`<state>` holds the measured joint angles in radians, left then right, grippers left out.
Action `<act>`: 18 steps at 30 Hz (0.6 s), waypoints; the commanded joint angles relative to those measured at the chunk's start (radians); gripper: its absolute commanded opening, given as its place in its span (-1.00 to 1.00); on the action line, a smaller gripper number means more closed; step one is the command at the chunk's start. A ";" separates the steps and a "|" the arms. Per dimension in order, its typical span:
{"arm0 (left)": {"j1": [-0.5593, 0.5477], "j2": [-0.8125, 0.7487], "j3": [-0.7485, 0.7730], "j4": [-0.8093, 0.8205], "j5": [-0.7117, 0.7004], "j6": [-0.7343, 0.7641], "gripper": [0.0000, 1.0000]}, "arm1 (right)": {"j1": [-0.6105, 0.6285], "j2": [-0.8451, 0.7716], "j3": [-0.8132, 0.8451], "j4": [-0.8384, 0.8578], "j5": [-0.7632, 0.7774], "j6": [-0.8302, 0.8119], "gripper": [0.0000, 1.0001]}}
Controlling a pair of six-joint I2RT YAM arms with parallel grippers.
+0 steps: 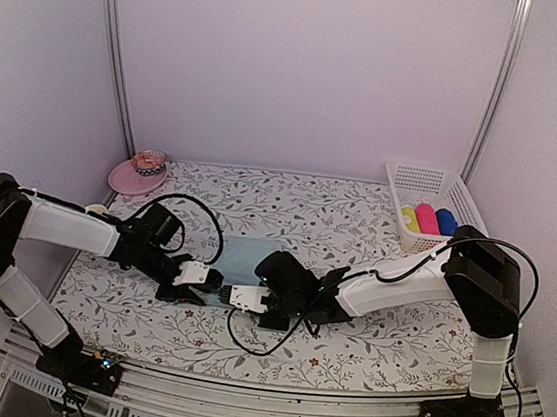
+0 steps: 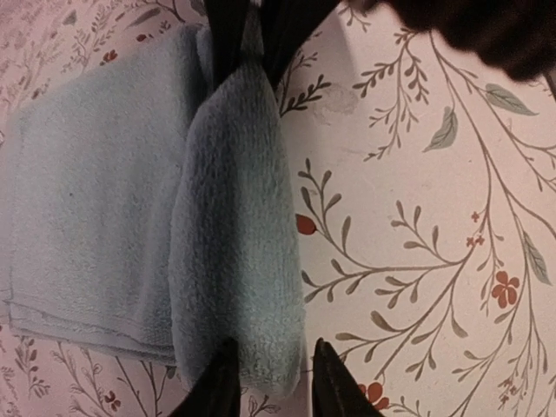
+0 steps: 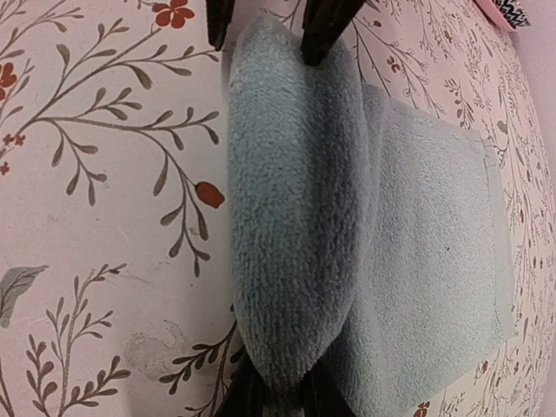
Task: Roll the towels
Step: Roll the towel at the center of the board.
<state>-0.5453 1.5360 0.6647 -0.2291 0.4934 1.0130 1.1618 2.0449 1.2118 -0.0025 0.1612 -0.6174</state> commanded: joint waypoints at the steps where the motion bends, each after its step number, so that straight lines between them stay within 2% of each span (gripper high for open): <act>1: 0.025 -0.099 -0.044 0.033 -0.018 -0.018 -0.22 | -0.010 0.035 0.060 -0.188 -0.158 0.071 -0.81; 4: 0.025 -0.175 -0.104 0.109 -0.023 -0.023 -0.11 | -0.022 0.044 0.098 -0.255 -0.248 0.108 -0.80; 14: 0.015 -0.398 -0.361 0.354 0.004 0.082 -0.08 | -0.075 0.106 0.270 -0.483 -0.543 0.228 -0.78; 18: -0.008 -0.429 -0.395 0.380 -0.014 0.092 -0.05 | -0.101 0.134 0.319 -0.534 -0.661 0.271 -0.77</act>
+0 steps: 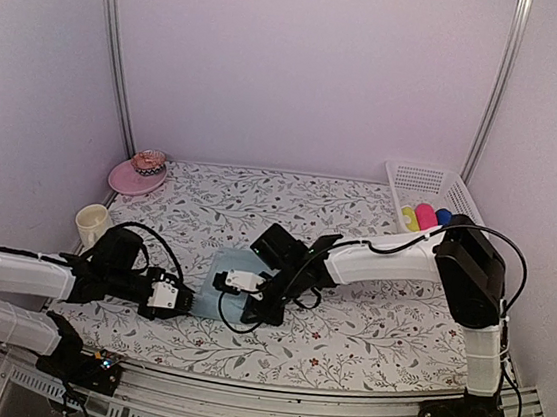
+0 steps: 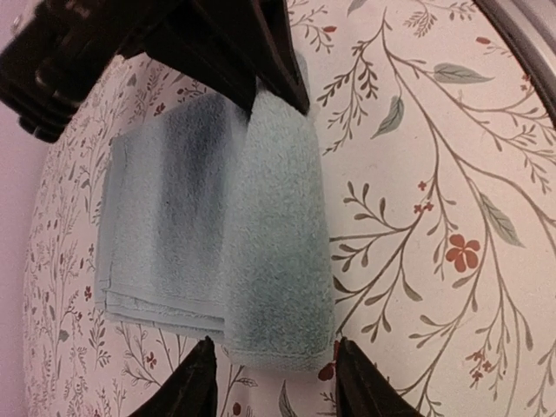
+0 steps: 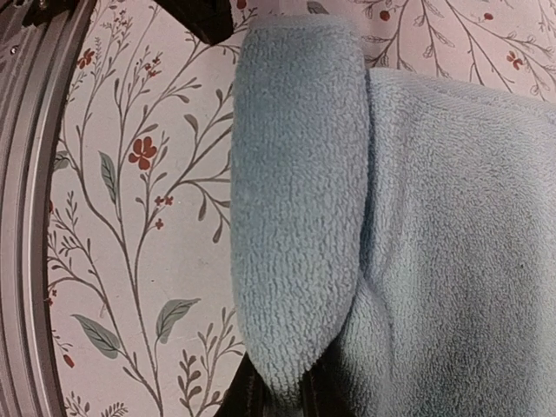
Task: Roll the towels
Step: Roll the towel at the center of the board.
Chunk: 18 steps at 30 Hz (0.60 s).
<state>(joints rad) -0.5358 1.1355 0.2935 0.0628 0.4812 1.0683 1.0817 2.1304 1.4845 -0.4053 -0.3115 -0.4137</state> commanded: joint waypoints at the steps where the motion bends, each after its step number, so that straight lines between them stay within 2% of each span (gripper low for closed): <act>1: -0.025 -0.032 -0.027 0.088 -0.008 0.039 -0.04 | -0.027 0.056 0.057 -0.140 -0.212 0.081 -0.77; 12: -0.137 0.004 -0.045 0.136 -0.104 0.034 -0.01 | -0.099 0.132 0.128 -0.207 -0.343 0.175 -0.78; 18: -0.161 0.077 -0.012 0.137 -0.121 0.003 -0.02 | -0.103 0.141 0.141 -0.218 -0.352 0.172 -0.78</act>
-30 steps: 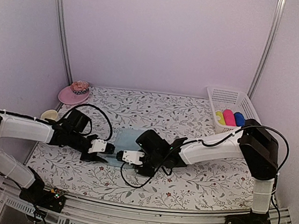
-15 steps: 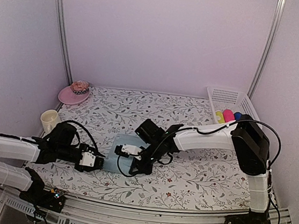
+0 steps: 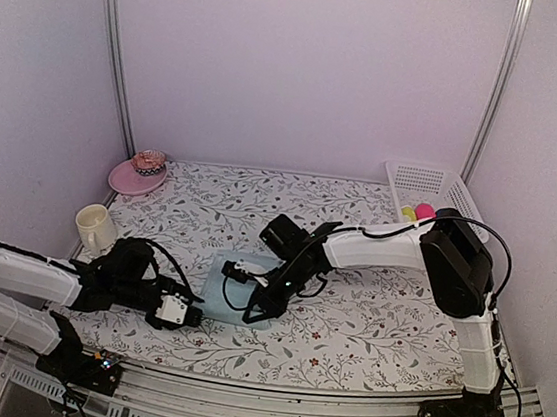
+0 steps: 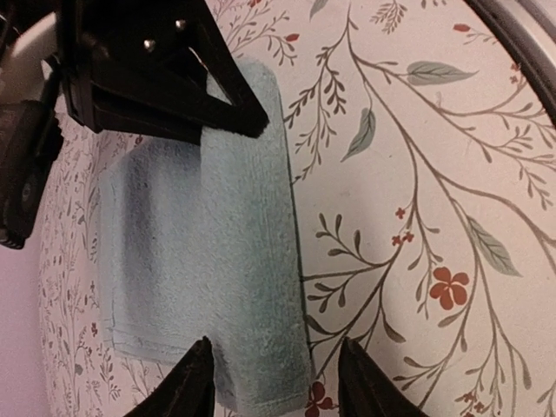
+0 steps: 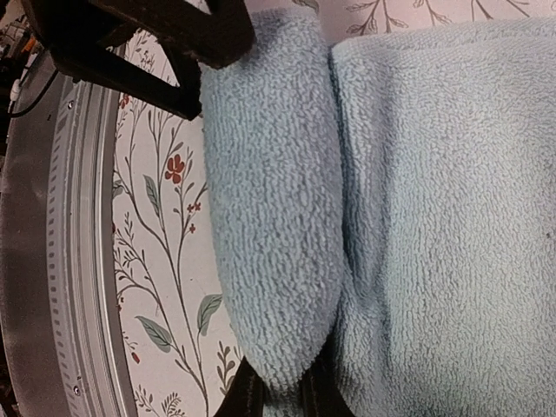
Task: Roll the towels
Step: Roll the towel at the center of the board.
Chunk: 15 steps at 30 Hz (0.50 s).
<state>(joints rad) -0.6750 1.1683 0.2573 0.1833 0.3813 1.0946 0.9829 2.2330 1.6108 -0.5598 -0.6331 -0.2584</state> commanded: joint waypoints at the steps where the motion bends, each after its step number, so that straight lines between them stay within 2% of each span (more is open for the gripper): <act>1: -0.025 0.057 0.032 0.019 -0.029 -0.033 -0.03 | -0.006 0.039 0.016 -0.066 -0.033 0.015 -0.78; 9: -0.038 0.109 0.063 0.035 -0.053 -0.064 -0.07 | -0.006 0.052 0.015 -0.070 -0.036 0.007 -0.77; 15: -0.040 0.141 0.083 0.006 -0.062 -0.079 -0.36 | -0.008 0.054 0.018 -0.070 -0.038 0.001 -0.74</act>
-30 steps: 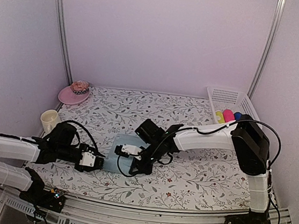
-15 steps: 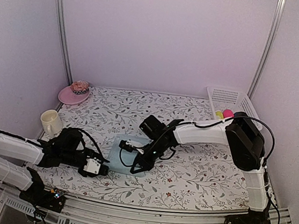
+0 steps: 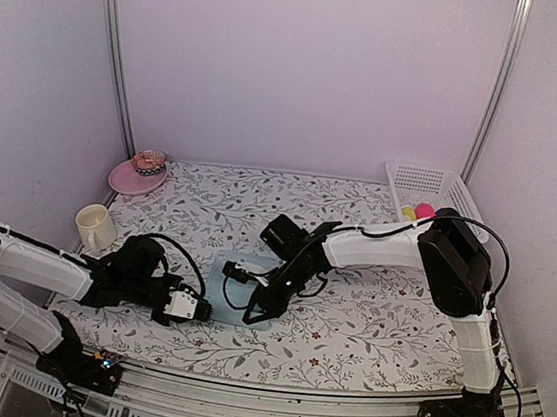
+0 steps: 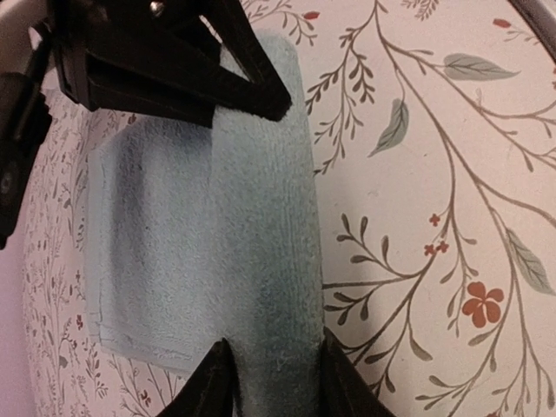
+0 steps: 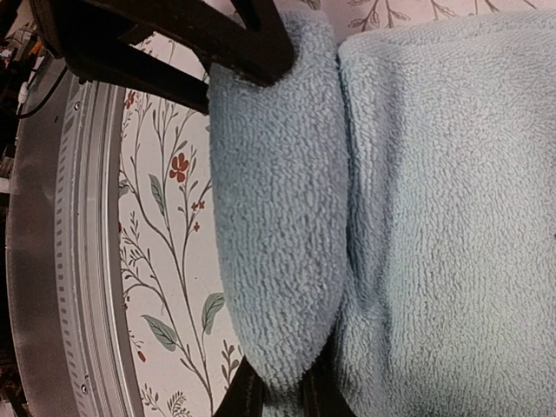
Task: Roll the towels
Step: Roll the towel at the center of the board.
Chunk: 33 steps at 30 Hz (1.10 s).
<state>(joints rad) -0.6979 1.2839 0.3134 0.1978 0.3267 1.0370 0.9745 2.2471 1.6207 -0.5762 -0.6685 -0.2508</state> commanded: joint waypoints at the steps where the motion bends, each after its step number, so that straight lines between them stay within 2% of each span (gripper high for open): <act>1: -0.017 0.033 0.033 -0.020 -0.009 -0.022 -0.40 | -0.001 0.039 0.008 -0.055 -0.002 -0.007 -0.73; 7: -0.017 0.061 0.072 -0.121 -0.005 -0.025 -0.88 | -0.005 0.034 0.010 -0.059 0.003 -0.020 -0.68; 9: -0.016 0.073 0.106 -0.190 0.012 -0.039 -0.99 | -0.006 0.021 0.008 -0.063 0.014 -0.028 -0.64; 18: 0.021 0.168 0.240 -0.420 0.107 -0.093 -1.00 | -0.006 -0.153 -0.100 0.002 0.109 -0.107 -0.07; 25: 0.070 0.238 0.320 -0.514 0.173 -0.131 -1.00 | 0.018 -0.331 -0.260 0.139 0.228 -0.171 0.11; 33: 0.123 0.340 0.457 -0.649 0.258 -0.159 -1.00 | 0.098 -0.427 -0.437 0.350 0.391 -0.271 0.21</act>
<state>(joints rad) -0.6056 1.5753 0.7269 -0.3317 0.5301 0.9058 1.0351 1.8576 1.2461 -0.3592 -0.3748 -0.4530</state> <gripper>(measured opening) 0.068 0.605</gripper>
